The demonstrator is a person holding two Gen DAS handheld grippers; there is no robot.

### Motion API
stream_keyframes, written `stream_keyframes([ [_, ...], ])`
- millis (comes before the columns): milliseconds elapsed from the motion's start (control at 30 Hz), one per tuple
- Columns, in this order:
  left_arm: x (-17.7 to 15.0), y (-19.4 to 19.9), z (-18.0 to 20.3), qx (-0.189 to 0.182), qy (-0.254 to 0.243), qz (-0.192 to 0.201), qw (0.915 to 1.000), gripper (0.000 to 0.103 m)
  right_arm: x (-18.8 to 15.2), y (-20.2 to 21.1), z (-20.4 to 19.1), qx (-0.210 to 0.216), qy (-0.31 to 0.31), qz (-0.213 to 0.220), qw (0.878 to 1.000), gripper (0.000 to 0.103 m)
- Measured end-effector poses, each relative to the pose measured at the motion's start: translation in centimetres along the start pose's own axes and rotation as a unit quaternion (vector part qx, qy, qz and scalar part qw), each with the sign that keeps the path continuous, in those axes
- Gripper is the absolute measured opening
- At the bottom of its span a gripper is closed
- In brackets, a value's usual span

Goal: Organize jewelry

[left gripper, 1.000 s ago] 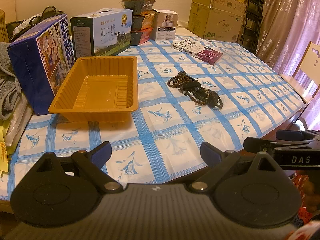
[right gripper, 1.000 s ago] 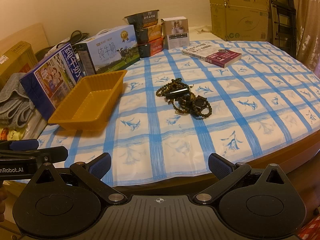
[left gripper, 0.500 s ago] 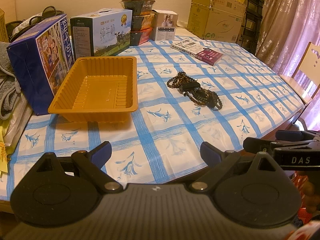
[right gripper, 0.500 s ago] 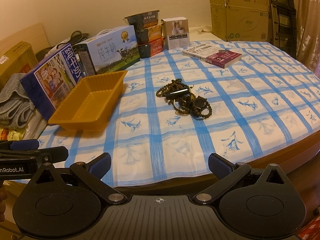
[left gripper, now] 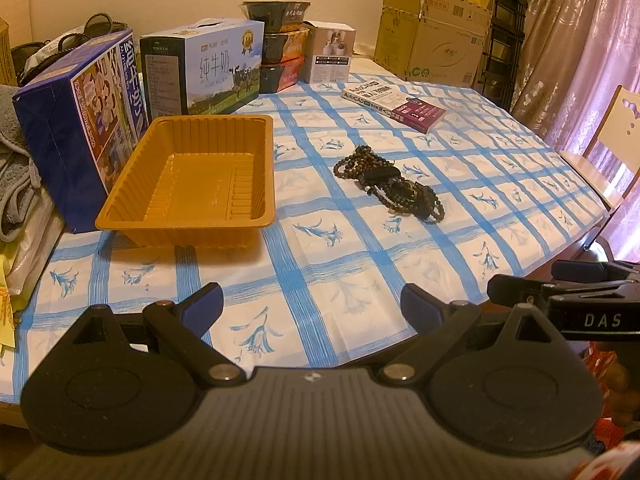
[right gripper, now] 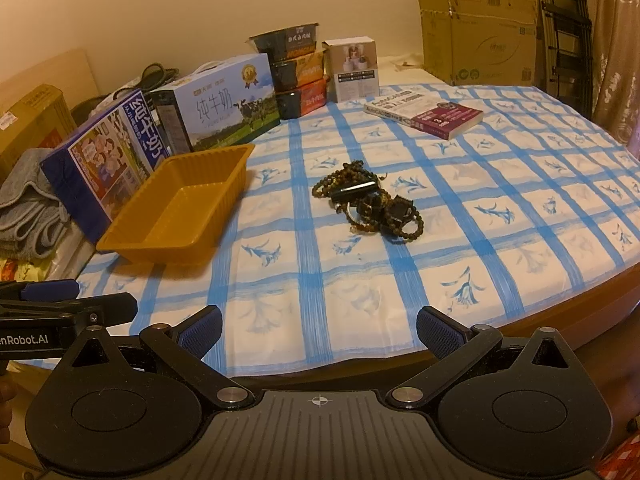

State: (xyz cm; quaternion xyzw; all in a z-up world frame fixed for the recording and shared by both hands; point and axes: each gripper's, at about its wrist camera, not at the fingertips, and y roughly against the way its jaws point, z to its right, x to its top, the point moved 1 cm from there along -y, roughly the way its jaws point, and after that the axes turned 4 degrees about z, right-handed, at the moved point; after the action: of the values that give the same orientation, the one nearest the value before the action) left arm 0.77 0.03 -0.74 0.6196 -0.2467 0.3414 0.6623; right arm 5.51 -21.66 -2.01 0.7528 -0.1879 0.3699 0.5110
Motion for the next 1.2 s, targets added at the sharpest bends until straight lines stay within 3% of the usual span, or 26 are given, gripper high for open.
stream_keyframes([
  [1200,0.01,-0.14,-0.11,-0.001,0.001,0.001,1.0000,0.095,0.25,-0.08,-0.09,0.000,-0.001,0.001,1.000,0.103],
])
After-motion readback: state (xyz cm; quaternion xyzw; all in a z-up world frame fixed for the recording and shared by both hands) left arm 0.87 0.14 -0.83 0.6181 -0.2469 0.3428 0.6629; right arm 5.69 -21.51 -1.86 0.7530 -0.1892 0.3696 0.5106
